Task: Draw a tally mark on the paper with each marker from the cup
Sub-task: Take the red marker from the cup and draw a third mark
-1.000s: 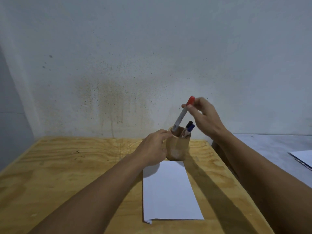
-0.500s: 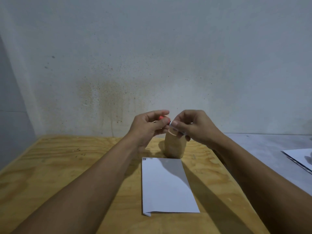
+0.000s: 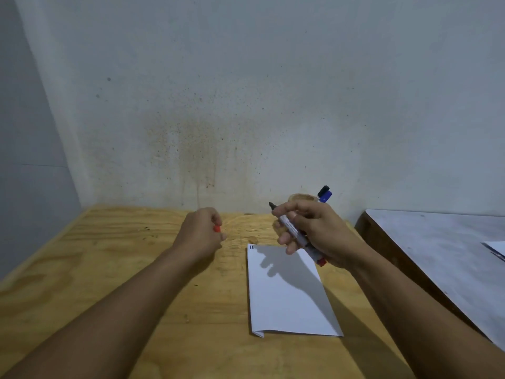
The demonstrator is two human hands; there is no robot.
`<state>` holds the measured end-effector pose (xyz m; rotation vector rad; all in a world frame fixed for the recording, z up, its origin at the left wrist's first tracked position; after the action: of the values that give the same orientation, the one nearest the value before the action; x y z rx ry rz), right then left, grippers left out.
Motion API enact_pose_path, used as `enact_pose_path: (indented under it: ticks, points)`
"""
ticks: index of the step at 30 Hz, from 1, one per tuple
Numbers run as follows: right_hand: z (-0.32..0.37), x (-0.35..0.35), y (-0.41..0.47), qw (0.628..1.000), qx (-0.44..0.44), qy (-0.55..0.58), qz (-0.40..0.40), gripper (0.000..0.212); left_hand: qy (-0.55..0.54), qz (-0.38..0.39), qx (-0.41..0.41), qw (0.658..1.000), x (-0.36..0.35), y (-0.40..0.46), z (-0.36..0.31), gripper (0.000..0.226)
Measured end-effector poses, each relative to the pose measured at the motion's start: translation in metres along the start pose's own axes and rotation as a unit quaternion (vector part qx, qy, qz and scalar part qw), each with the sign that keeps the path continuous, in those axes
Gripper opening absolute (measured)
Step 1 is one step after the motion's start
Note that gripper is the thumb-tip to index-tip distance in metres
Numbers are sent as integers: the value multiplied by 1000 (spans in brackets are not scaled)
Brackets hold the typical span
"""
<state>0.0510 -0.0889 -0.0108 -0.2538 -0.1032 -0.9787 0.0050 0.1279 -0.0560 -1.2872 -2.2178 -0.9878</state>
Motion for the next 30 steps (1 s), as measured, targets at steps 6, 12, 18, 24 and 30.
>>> enact_pose_path:
  ticks: [6, 12, 18, 24, 30]
  points:
    - [-29, -22, 14, 949, -67, 284, 120, 39, 82, 19, -42, 996, -12, -9, 17, 13]
    - [-43, -15, 34, 974, -35, 224, -13, 23, 120, -32, -68, 990, -10, -15, 18, 63]
    - [-56, -19, 52, 985, -26, 143, -92, 28, 77, 7, -279, 957, -31, -40, -34, 24]
    - [-73, -15, 57, 986, 14, 35, -165, 14, 80, 108, -249, 959, -57, -41, -20, 43]
    - [-79, -17, 59, 987, 30, 15, -156, 5, 82, 106, -244, 960, -59, -42, -21, 46]
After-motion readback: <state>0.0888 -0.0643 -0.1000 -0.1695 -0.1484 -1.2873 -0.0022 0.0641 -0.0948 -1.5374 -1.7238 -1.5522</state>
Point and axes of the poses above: each hand's wrist, its own y-axis towards the middle knuckle, its own x-axis out of the back of the hand, z = x × y, the point moved 7 cm from there along y, towards the middle knuckle, and after that the axes turned 15 degrees about -x, right-handed, at the moved point
